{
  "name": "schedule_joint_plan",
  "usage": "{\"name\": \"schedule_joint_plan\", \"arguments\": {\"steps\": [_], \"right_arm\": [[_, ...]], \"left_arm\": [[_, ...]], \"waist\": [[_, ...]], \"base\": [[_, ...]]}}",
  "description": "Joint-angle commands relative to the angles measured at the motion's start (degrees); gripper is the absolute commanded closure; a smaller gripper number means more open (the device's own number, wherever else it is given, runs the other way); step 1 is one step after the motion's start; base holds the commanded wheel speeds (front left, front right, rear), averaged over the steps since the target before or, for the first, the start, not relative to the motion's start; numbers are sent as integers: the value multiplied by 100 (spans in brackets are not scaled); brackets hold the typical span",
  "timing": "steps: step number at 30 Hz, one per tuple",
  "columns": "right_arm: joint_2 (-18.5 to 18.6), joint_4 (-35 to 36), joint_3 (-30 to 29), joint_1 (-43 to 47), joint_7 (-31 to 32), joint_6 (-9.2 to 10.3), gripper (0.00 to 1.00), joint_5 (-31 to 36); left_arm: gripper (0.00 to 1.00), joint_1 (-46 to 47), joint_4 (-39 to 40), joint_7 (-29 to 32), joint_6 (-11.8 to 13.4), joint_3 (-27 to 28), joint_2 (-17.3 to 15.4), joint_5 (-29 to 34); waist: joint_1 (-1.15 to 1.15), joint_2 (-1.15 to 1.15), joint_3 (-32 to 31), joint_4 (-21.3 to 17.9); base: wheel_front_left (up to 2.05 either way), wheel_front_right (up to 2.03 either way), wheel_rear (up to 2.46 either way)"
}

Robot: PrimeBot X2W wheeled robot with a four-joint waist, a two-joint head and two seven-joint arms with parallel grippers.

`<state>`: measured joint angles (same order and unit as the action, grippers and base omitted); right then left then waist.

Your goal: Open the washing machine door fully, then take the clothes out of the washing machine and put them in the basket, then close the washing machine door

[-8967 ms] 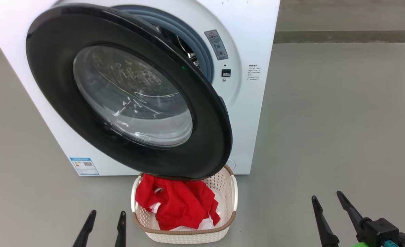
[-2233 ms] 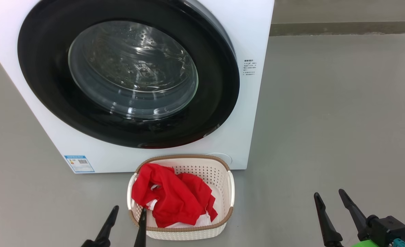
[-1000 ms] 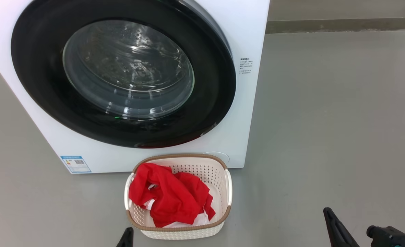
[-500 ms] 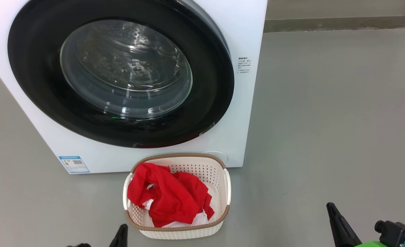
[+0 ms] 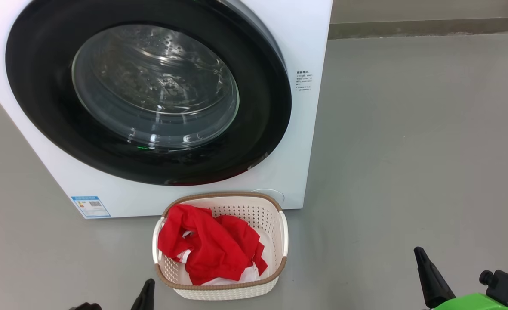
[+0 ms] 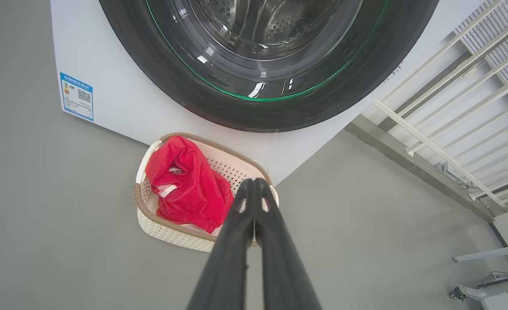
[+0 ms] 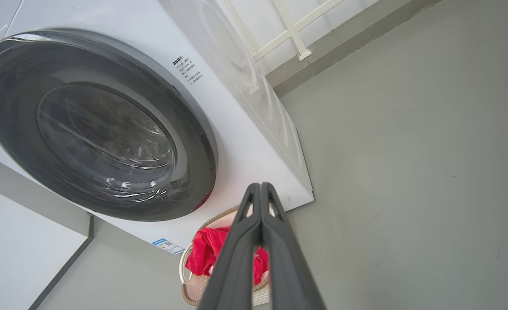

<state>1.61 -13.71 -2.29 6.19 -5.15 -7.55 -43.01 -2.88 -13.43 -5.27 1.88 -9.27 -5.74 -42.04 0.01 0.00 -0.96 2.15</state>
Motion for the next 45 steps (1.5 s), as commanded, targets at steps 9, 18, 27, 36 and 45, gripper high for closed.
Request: {"name": "schedule_joint_plan", "arguments": {"steps": [9,18,27,36,45], "right_arm": [[112,110,-21,-378,126,3,100,-652],[125,93,-56,-485,244,3,100,-1207],[137,75,-93,-592,364,4,100,-1756],[148,58,-132,-700,486,4,100,-2307],[158,41,-172,-809,610,5,100,-2859]], "left_arm": [[100,339,92,127,-169,282,6,-668],[100,410,73,252,-266,436,34,-1228],[100,481,54,377,-363,591,63,-1783],[100,552,34,504,-461,748,93,-2341],[100,624,15,632,-558,906,123,-2900]], "waist": [[-1,0,13,-24],[-1,0,26,-49],[-1,0,39,-73],[-1,0,51,-97],[-1,0,64,-121]], "base": [[0,0,0],[0,0,0],[0,0,0],[0,0,0],[0,0,0]]}}
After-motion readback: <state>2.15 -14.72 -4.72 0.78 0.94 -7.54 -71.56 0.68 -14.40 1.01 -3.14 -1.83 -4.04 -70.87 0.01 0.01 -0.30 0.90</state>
